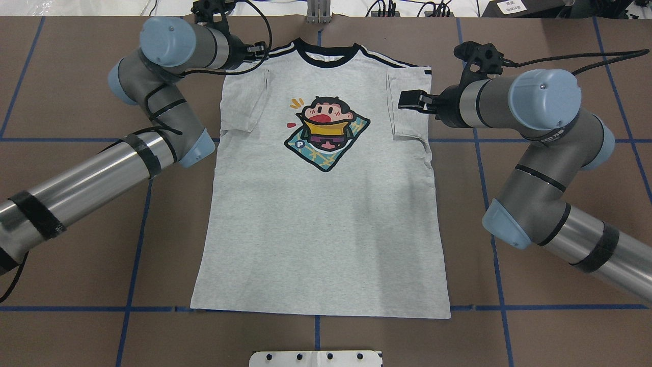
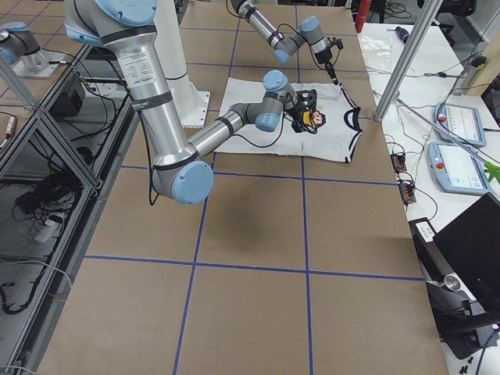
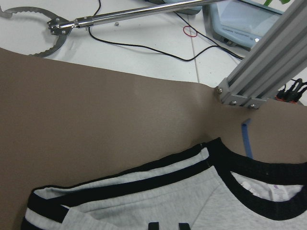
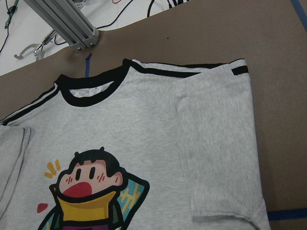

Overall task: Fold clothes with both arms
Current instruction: 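Lower the right gripper to the hem corner nearest the robot while left waits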

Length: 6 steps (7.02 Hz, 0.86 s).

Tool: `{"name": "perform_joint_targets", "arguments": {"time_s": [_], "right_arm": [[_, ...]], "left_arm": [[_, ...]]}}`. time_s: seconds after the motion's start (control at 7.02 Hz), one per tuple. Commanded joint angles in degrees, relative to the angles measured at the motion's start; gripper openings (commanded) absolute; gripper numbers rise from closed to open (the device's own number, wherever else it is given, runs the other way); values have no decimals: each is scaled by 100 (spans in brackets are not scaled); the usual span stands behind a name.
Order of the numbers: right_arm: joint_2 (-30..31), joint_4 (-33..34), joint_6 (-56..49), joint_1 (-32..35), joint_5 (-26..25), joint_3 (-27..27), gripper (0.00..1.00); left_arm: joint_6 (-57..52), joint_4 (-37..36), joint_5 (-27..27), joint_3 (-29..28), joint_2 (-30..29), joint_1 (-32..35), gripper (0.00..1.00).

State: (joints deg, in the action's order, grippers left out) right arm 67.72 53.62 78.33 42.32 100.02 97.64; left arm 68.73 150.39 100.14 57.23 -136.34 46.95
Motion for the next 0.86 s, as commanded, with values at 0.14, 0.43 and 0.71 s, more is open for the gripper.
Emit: {"name": "perform_joint_targets", "arguments": {"time_s": [0.14,0.43,0.71], "right_arm": [[469,785,944,-941,-525,770,99],[479,2373,2215,-1889,-1428,1746,98],[784,2881,3561,-2751,-1652,2127,92]], "left_arm": [[798,-62,484,2437,1739,-309,72],[1028,-71,1171,2951,2303,-310,73],[1054,-71,1934,3118,2646,-310,73]]}}
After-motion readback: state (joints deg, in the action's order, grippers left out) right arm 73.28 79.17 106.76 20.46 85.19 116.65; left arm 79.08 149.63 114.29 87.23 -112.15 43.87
